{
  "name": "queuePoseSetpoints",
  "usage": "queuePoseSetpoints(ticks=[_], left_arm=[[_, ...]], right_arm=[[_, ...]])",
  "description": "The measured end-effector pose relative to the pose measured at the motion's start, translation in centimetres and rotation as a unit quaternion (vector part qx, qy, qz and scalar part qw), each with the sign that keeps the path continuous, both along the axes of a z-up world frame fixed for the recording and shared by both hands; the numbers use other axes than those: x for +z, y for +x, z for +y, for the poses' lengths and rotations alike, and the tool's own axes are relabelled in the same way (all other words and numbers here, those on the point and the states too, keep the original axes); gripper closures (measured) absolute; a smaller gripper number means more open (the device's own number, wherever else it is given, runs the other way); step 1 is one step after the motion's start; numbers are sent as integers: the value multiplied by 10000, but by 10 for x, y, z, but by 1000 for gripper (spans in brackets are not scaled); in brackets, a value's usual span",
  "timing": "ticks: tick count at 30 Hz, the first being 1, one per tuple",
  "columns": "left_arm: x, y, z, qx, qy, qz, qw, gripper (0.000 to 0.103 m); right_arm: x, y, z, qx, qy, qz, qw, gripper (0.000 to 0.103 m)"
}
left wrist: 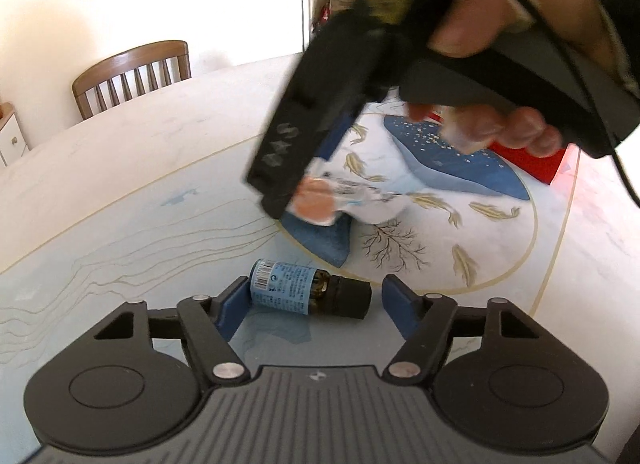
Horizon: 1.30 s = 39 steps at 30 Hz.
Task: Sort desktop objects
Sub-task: 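Grasp the brown oil bottle with the left tool while the right tool grasps the shrimp snack packet, then carry the oil bottle and snack packet with both tools over the red shoebox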
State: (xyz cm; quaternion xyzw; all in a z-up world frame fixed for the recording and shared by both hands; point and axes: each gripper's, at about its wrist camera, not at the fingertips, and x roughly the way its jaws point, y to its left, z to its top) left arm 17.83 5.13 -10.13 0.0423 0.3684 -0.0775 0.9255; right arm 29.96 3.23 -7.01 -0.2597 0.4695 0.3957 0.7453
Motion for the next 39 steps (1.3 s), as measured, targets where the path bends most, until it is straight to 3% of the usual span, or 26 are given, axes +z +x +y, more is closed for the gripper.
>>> queuePoseSetpoints(ticks=[2, 18, 32, 39], left_arm=[[1, 0, -1, -17, 4, 2, 10000, 40], [11, -10, -8, 197, -7, 227, 9995, 41], [49, -23, -23, 320, -90, 99, 9994, 41], [75, -22, -44, 190, -75, -163, 9997, 41]], right_arm=[[3, -1, -11, -89, -7, -1, 10000, 44], [30, -22, -75, -539, 254, 69, 9982, 45], [60, -53, -122, -607, 483, -3, 9970, 45], [81, -55, -145, -654, 739, -58, 9951, 45]])
